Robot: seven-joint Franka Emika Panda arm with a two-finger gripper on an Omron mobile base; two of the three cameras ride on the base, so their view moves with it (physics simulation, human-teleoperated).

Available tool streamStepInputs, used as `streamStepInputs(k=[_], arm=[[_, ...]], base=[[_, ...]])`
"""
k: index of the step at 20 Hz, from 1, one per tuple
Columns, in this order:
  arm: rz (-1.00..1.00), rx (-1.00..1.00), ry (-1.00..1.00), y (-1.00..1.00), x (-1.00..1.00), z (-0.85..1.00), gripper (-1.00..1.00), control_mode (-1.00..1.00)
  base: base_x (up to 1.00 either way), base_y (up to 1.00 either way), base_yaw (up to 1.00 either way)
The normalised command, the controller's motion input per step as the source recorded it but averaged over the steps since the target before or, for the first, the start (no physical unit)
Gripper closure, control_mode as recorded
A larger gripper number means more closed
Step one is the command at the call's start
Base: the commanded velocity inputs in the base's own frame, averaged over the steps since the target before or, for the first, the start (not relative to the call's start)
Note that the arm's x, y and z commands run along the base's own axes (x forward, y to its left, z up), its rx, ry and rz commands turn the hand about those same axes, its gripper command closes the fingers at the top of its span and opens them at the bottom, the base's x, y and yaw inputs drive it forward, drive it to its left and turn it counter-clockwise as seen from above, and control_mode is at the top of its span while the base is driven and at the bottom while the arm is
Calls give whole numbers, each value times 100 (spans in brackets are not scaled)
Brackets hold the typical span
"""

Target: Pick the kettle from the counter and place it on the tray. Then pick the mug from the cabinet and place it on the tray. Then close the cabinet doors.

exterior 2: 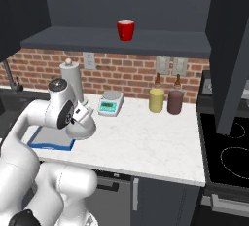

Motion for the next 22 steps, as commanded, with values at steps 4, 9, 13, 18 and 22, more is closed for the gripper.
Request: streamStepInputs(k=[4,9,13,18,22], arm=[[0,0,0,42,0,5,100,-100],[0,0,0,16,1,0,100,-100],[0,0,1,18,6,0,100,-100],[0,0,0,31,23,0,100,-100],[0,0,2,44,42,0,100,-100]], base=[[0,0,0],[0,0,0],[0,0,0],[0,0,0],[0,0,0]])
